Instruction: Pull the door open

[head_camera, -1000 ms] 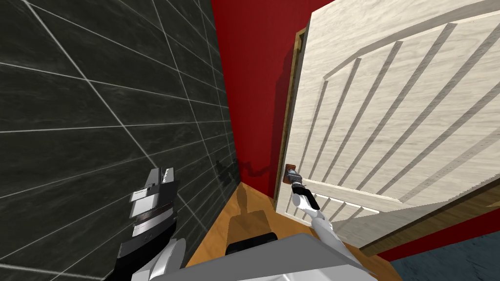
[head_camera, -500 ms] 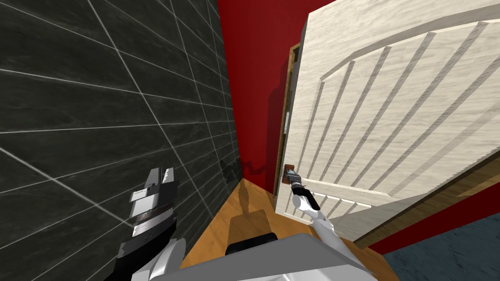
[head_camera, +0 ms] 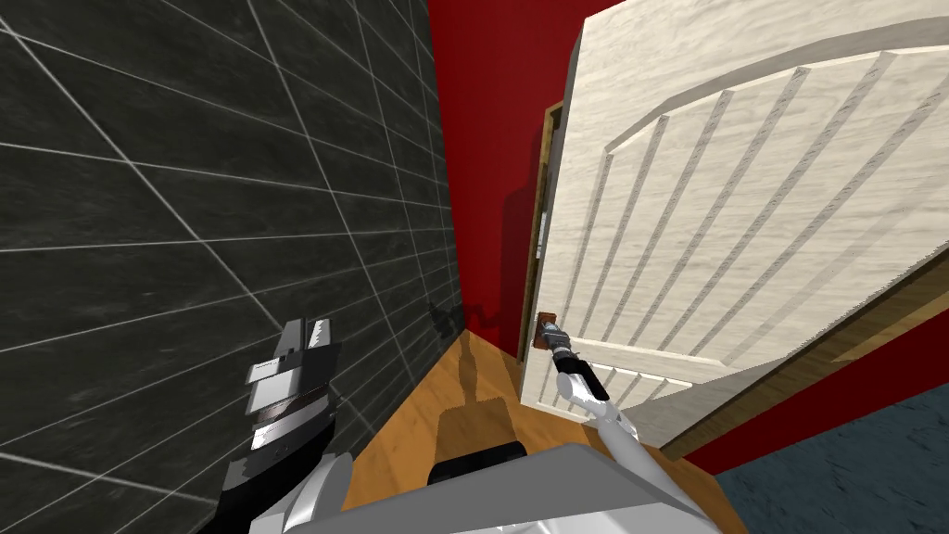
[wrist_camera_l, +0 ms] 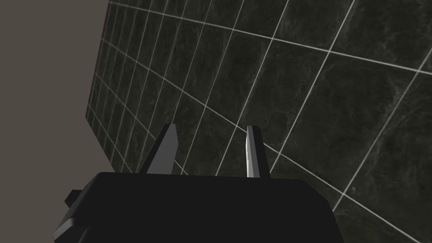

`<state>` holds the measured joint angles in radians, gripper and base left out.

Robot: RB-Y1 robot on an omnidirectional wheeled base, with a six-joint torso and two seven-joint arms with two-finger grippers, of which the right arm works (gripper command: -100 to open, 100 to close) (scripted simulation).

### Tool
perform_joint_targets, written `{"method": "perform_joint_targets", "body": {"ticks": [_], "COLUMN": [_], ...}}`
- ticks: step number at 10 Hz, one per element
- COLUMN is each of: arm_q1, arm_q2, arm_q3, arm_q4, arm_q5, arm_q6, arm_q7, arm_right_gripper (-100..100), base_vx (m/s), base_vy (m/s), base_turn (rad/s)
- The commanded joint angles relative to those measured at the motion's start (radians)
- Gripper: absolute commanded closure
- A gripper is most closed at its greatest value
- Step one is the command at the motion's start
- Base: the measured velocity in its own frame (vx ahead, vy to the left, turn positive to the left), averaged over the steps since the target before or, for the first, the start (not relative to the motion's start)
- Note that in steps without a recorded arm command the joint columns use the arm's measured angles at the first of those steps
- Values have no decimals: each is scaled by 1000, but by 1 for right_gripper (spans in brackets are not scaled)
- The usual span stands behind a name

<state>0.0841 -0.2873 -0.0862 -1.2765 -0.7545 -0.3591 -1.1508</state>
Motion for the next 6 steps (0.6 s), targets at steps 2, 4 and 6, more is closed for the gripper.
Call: {"method": "perform_joint_targets", "body": {"ticks": [2, 4, 6], "arm_q1": [13, 14, 26], "arm_q2": [-24, -27, -43], "arm_q3": [31, 34, 57], "arm_q4": [-16, -13, -20], "arm_q5": [3, 3, 5], "arm_q6": [-7, -6, -10], "arm_q7": [-28, -30, -50], "arm_right_gripper": [100, 100, 100], "base_vx": [-264, -186, -176], "base_vy": [-18, -12, -40], "base_turn": [124, 71, 121]}}
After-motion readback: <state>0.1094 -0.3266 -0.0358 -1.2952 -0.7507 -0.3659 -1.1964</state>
